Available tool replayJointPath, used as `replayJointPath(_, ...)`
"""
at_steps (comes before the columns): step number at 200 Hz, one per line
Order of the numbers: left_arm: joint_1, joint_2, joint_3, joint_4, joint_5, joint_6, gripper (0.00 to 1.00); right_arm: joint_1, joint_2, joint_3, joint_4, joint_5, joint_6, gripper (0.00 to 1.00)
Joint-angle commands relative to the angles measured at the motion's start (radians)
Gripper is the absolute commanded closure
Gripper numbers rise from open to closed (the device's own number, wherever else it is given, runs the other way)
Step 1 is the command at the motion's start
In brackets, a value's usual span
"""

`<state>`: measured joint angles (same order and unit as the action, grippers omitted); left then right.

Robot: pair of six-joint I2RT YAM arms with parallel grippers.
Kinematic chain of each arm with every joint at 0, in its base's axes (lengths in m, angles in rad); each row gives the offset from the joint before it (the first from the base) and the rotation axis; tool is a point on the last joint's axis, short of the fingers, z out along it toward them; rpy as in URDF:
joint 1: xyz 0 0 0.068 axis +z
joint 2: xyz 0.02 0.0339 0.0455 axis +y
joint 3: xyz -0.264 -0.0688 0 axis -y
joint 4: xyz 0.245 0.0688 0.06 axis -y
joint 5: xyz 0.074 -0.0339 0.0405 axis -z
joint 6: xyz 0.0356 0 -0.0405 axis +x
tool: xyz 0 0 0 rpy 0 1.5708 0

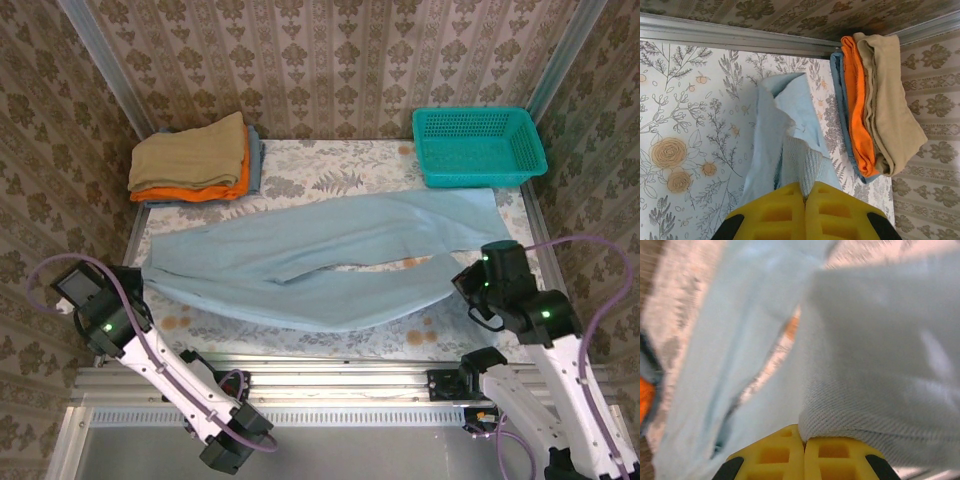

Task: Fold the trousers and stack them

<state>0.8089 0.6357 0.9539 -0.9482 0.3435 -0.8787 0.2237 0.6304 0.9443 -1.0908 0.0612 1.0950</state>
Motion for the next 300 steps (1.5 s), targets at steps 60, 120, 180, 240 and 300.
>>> replayJointPath(60, -0.003, 0.198, 0.135, 0.093, 0.020, 0.021, 1.00, -0.195, 0.172, 0.045, 0.177, -0.100, -0.246, 1.00)
replayJointPath(120, -0.040, 0.355, 0.201, 0.291, -0.001, -0.052, 1.00, -0.250, 0.477, 0.158, 0.404, -0.156, -0.288, 1.00)
replayJointPath(180, -0.134, 0.503, 0.236, 0.377, -0.075, -0.042, 1.00, -0.247, 0.820, 0.349, 0.468, -0.176, -0.363, 1.00)
replayJointPath(240, -0.217, 0.699, 0.332, 0.432, -0.163, 0.010, 1.00, -0.250, 1.169, 0.595, 0.445, -0.178, -0.438, 1.00)
replayJointPath(300, -0.260, 0.881, 0.392, 0.472, -0.194, 0.038, 1.00, -0.254, 1.421, 0.850, 0.340, -0.174, -0.529, 0.99)
